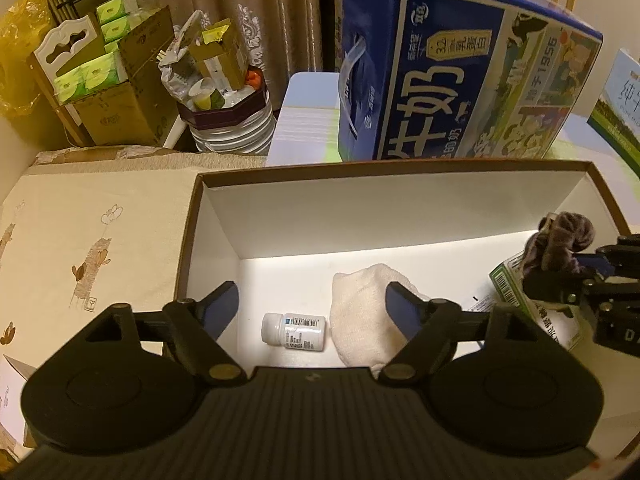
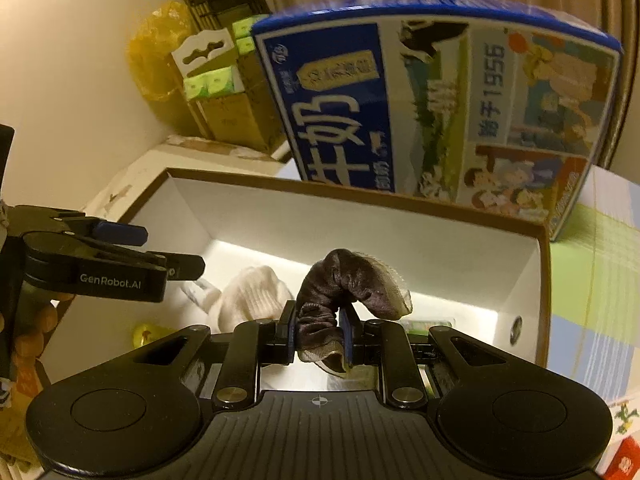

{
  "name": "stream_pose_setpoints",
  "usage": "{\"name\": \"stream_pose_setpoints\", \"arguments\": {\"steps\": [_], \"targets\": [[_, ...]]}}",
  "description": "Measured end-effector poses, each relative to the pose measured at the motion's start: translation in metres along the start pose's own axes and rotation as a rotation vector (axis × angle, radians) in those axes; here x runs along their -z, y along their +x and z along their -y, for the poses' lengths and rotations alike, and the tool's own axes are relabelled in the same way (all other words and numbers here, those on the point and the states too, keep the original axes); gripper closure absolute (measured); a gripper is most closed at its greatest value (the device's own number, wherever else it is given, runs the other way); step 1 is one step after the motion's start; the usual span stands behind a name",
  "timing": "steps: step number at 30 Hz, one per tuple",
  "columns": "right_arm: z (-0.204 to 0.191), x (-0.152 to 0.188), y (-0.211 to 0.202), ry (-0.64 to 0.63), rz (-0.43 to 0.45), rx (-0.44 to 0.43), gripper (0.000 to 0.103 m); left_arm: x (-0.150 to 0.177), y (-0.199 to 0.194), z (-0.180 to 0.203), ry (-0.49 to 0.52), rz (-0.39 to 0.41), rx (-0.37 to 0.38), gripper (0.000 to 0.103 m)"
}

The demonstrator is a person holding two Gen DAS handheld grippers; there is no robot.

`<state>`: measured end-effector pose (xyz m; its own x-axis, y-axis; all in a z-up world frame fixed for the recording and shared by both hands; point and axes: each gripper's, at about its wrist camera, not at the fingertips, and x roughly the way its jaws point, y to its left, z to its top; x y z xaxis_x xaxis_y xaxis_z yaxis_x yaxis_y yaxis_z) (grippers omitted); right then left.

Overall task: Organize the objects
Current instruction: 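Open both tools to drop the pill bottle and scrunchie into the box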

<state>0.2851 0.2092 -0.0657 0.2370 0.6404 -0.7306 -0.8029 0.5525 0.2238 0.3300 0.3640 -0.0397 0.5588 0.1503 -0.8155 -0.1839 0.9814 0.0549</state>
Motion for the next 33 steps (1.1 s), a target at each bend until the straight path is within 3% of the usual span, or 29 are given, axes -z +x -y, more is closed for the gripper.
{"name": "stream_pose_setpoints", "arguments": {"steps": [3,5,21,33], "targets": [[-0.005,-0.002,0.0,-0.017,0.018,0.021,0.068,0.0,-0.006,0.0,-0.001,0.008,0.006,0.02],[-0.006,-0.002,-0.004,-0.012,0.041,0.018,0.049,0.0,-0.011,0.001,0.0,0.015,0.006,0.018],[-0.005,0.016,-0.05,0.021,0.059,0.009,0.046,0.013,-0.053,0.005,-0.03,0.052,0.025,0.007],[-0.012,0.039,-0.094,0.053,0.063,0.019,0.045,0.041,-0.098,0.014,-0.051,0.071,0.055,0.007]]}}
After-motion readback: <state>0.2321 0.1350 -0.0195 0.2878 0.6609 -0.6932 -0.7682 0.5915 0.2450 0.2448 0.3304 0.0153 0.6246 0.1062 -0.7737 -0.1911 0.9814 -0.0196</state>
